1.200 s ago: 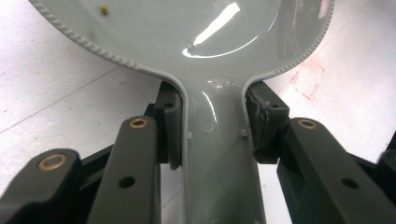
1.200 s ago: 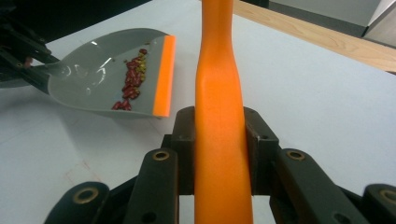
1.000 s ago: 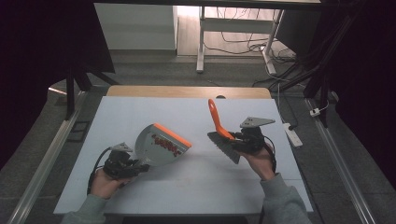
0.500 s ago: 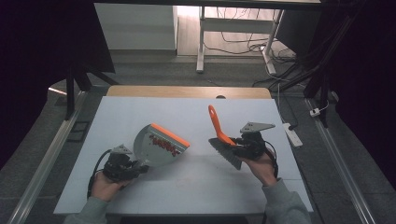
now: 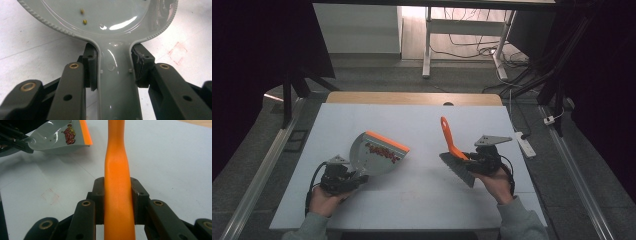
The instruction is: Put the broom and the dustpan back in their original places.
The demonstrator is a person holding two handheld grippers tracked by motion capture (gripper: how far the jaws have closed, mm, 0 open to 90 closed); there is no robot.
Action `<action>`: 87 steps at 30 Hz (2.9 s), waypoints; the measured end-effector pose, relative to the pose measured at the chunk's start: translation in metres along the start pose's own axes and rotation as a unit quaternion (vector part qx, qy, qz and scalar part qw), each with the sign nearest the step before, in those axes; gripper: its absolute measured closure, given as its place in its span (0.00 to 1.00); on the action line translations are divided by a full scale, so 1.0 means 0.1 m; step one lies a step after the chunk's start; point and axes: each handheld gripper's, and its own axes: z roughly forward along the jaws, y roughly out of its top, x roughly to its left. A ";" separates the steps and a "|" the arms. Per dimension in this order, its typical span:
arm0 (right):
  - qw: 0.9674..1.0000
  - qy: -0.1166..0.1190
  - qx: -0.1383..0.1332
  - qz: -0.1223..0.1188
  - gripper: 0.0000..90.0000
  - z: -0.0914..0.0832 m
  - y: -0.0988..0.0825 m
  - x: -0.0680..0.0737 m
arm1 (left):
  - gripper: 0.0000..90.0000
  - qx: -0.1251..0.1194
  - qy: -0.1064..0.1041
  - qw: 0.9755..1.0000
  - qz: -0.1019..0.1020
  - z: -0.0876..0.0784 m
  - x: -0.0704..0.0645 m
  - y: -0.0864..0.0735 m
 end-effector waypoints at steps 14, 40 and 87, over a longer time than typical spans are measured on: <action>0.999 0.027 0.013 0.037 0.78 -0.05 -0.12 -0.08 | 0.69 -0.016 0.030 0.998 -0.044 -0.03 0.01 -0.08; 0.995 0.043 0.052 0.067 0.78 -0.06 -0.32 -0.08 | 0.68 -0.041 0.101 0.985 -0.131 0.07 0.00 -0.20; 0.986 -0.095 0.112 0.074 0.55 0.10 -0.47 -0.48 | 0.29 -0.007 0.107 0.990 -0.094 0.05 -0.05 -0.19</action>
